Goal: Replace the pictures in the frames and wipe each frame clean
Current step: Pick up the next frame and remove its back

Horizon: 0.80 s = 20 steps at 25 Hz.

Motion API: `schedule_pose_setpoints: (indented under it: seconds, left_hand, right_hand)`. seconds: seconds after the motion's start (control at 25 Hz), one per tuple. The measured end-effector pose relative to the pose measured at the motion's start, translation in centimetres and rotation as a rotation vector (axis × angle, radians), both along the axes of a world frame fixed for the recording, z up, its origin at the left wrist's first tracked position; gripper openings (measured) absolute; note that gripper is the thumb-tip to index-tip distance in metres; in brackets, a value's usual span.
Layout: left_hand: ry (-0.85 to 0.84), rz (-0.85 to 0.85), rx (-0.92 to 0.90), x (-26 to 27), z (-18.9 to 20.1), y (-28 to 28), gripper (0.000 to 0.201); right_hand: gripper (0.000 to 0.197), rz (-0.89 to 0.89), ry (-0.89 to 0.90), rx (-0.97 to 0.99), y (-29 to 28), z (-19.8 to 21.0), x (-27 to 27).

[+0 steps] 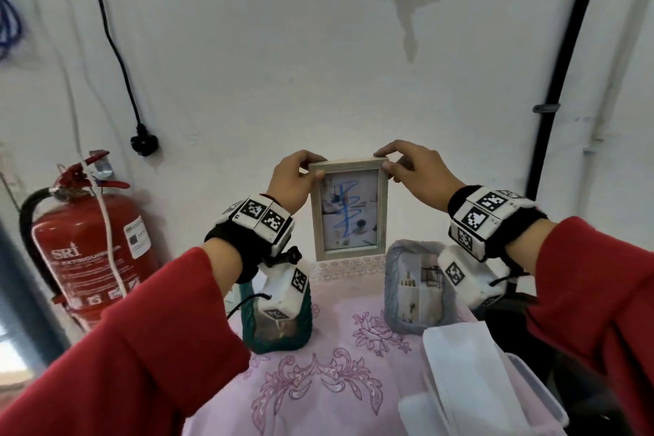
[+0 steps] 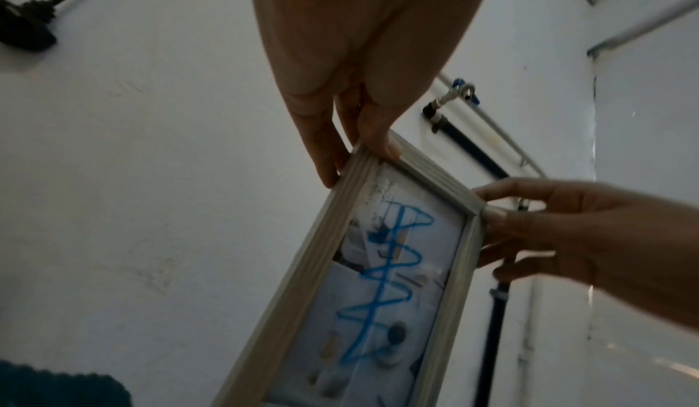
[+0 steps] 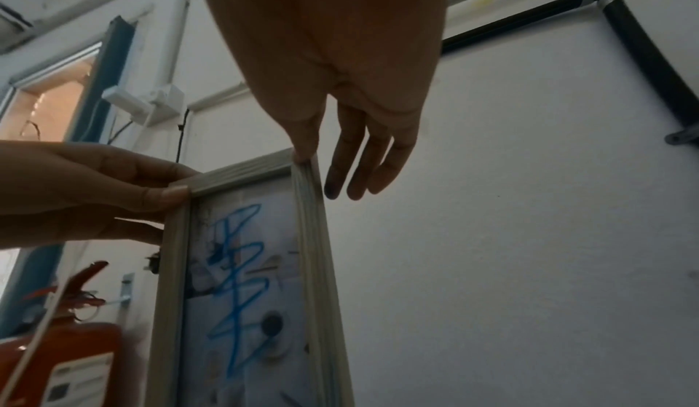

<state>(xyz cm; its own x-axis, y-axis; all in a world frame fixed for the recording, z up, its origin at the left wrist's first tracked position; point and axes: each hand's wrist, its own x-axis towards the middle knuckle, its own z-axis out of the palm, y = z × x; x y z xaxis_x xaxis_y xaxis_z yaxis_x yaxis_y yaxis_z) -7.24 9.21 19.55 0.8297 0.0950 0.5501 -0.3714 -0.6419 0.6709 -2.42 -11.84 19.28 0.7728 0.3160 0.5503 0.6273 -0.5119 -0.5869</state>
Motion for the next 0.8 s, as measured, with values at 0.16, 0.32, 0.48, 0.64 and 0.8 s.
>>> schedule_pose_setpoints:
  seconds: [0.16,0.32,0.48,0.64,0.8]
  left_hand:
    - [0.006,-0.037,-0.066,-4.0,-0.1,-0.5,0.022]
    - [0.047,-0.049,-0.138,-7.6,-2.1,-0.2,0.021]
    - [0.122,-0.034,-0.257,-10.7,-5.2,0.6,0.022]
    - [0.188,-0.044,-0.321,-13.2,-8.2,1.3,0.021]
    - [0.229,-0.056,-0.361,-15.0,-11.1,1.8,0.023]
  right_hand:
    - [0.032,0.038,0.055,0.269,0.1,-2.3,-4.2]
    - [0.025,0.133,0.289,0.497,0.3,-6.7,-8.6]
    - [0.009,0.24,0.479,0.622,1.2,-10.9,-13.0]
    - [0.013,0.294,0.625,0.66,1.5,-14.1,-15.6]
    - [0.01,0.304,0.683,0.673,1.9,-16.8,-17.7]
